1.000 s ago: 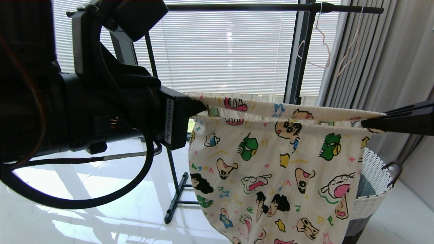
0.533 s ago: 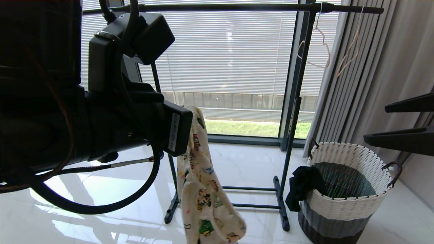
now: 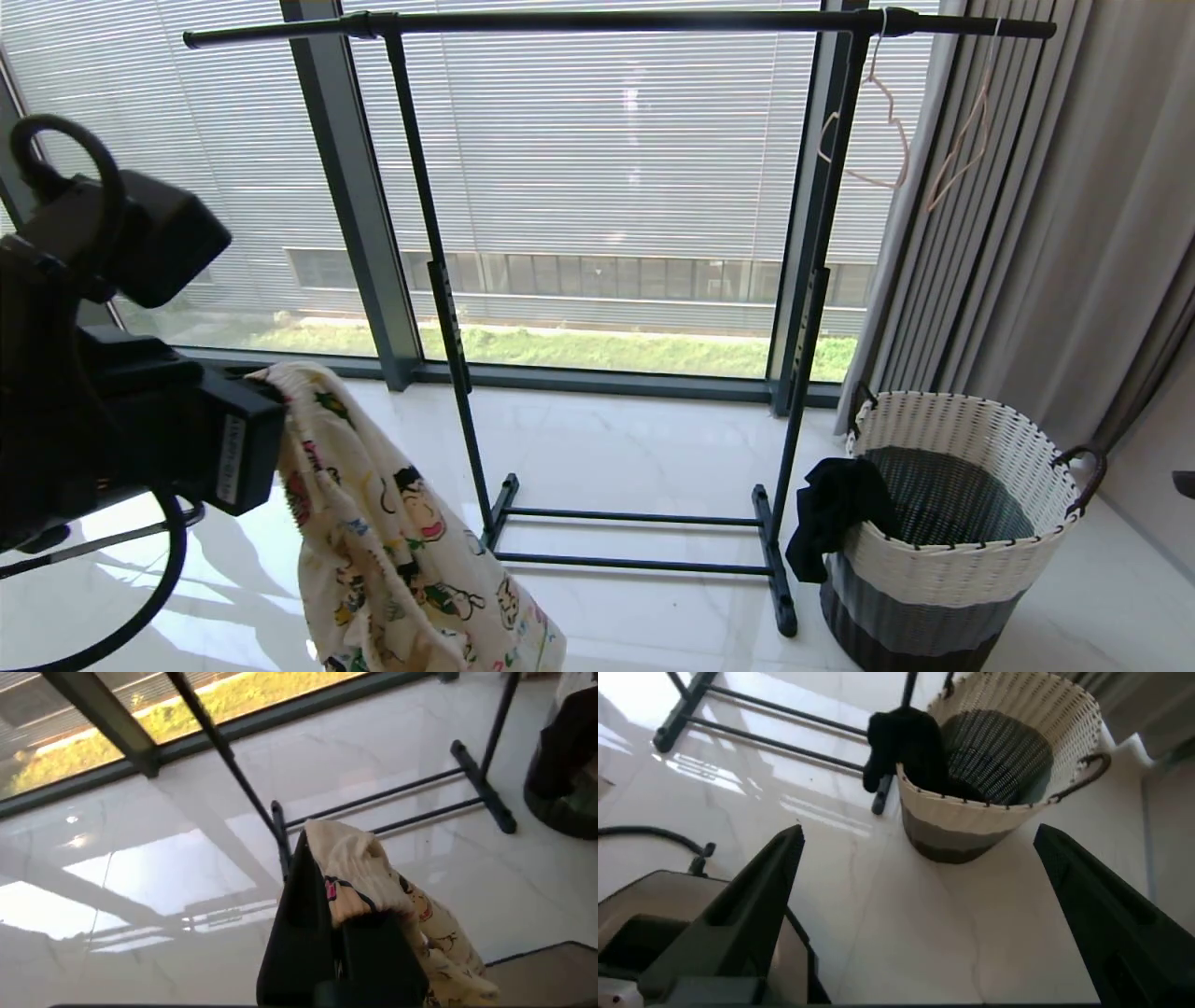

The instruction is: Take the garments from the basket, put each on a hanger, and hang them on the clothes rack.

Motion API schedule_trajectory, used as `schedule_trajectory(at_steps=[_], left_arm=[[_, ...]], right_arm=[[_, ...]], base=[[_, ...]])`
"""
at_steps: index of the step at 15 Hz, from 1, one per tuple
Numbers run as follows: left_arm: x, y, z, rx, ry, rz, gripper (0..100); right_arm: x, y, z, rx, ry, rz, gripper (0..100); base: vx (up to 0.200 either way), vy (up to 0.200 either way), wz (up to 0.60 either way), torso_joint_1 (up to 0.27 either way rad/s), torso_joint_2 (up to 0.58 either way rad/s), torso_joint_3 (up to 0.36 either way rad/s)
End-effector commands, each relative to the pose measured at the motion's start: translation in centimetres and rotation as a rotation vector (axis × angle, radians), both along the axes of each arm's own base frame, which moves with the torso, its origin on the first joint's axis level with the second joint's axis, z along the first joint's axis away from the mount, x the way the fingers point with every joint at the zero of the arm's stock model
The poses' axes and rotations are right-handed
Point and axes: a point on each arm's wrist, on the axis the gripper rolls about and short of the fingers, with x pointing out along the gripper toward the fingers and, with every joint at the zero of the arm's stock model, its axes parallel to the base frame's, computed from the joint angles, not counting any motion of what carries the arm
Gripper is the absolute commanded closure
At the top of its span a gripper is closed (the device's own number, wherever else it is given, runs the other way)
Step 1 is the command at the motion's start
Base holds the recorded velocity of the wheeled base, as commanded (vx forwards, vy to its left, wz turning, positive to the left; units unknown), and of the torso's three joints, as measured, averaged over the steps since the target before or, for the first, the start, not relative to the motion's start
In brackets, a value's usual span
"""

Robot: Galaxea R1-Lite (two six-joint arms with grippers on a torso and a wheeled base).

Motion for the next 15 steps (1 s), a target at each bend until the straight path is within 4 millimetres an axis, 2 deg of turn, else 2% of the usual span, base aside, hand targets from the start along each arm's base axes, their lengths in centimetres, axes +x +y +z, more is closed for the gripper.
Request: schedule_trajectory(at_steps=[1, 3, 7, 10, 15], left_arm=[[-3.6, 6.4, -2.4, 0.018, -0.004, 0.364, 100], [-4.5, 8.1, -3.8, 0.011, 0.022, 0.522, 100], [-4.7, 8.2, -4.3, -0.005, 0.035, 0.513, 100], [-4.8, 8.2, -4.3, -0.006, 0.033, 0.515, 100], [-4.8, 8.2, -4.4, 0.0, 0.038, 0.511, 100]], right_arm=[[-1.9, -1.7, -2.6, 0.017, -0.083, -0.181, 0], [-0.9, -1.9, -3.5, 0.025, -0.153, -0.222, 0], [0.1, -1.8, -4.5, 0.011, -0.134, -0.222, 0], [-0.1, -1.9, -5.5, -0.045, -0.111, -0.204, 0], [-0.1, -1.9, -5.5, -0.042, -0.109, -0.198, 0]], base=[[0.0, 0.0, 0.0, 0.0, 0.0, 0.0], [0.0, 0.0, 0.0, 0.0, 0.0, 0.0], [0.0, 0.0, 0.0, 0.0, 0.0, 0.0], [0.0, 0.0, 0.0, 0.0, 0.0, 0.0], [0.0, 0.0, 0.0, 0.0, 0.0, 0.0]])
